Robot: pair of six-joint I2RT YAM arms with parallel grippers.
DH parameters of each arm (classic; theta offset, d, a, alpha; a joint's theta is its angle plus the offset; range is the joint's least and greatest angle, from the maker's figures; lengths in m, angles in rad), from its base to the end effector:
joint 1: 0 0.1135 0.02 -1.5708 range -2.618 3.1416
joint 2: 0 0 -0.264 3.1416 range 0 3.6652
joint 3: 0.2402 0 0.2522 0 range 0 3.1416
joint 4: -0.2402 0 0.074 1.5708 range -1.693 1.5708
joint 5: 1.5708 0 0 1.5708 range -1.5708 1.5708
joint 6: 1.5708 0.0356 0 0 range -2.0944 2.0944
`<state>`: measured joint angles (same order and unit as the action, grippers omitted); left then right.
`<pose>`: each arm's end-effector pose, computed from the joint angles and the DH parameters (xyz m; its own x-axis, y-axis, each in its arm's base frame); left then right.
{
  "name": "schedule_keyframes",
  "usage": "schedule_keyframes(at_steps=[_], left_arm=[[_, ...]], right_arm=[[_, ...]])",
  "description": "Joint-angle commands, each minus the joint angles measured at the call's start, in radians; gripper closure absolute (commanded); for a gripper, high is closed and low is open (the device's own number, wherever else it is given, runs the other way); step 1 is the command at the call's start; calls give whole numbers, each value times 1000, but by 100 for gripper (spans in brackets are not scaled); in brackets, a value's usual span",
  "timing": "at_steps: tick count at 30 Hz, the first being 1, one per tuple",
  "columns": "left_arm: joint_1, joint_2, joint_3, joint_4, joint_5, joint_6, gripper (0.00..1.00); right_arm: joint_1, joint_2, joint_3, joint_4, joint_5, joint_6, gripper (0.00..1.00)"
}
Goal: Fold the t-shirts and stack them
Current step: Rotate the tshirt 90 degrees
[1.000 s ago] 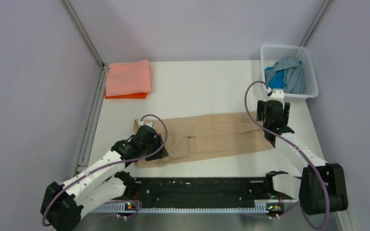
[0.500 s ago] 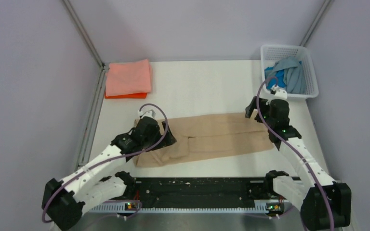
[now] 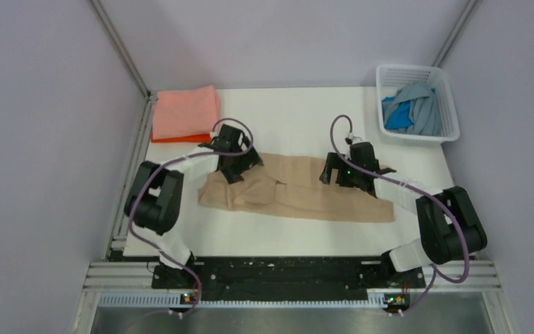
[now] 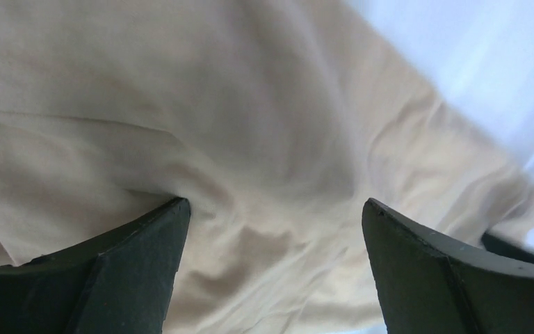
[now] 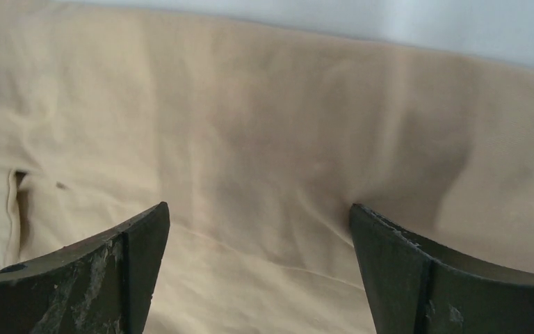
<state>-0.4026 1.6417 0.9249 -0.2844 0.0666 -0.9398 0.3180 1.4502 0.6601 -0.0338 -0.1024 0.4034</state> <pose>0.2952 -0.1283 0.1689 -0.7994 -0.5352 -0.2729 -0.3755 0.7997 -0.4685 0.2625 0.0902 0.1635 -0.7890 0.1514 -0.5954 -0.0731 0.9391 0.3357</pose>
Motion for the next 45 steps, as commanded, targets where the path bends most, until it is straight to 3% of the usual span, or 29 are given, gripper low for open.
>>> schedule_keyframes(at_steps=[1,5,9,12,17,23,30,36,40,45], left_arm=[[47,337,361,17,24,45,2],[47,659,846,-10,101,11,2],[48,979,1281,86,196,-131,1],[47,1169,1479,222,278,-272,1],[46,1219,1500,368,217,-357,1],[87,1188,1466,289,179,-310,1],[133,1171,1457,208,165,-281,1],[143,1144,1434,242,226,-243,1],[143,1101,1436,238,258,-204,1],[141,941,1426,146,298,-76,1]], right_arm=[[41,-42,-53,11,-64,95,1],[184,-130,-149,4,-91,150,1],[359,-174,-153,60,-183,173,1],[474,-182,-117,75,-256,99,1],[569,-131,-75,116,-311,23,1],[571,-89,-35,42,-194,-34,1],[572,-102,-93,-52,-191,-56,1],[571,-124,-143,-127,-142,-49,3],[570,-173,-113,-180,-72,-71,4],[571,-310,-54,-188,-19,-69,1]])
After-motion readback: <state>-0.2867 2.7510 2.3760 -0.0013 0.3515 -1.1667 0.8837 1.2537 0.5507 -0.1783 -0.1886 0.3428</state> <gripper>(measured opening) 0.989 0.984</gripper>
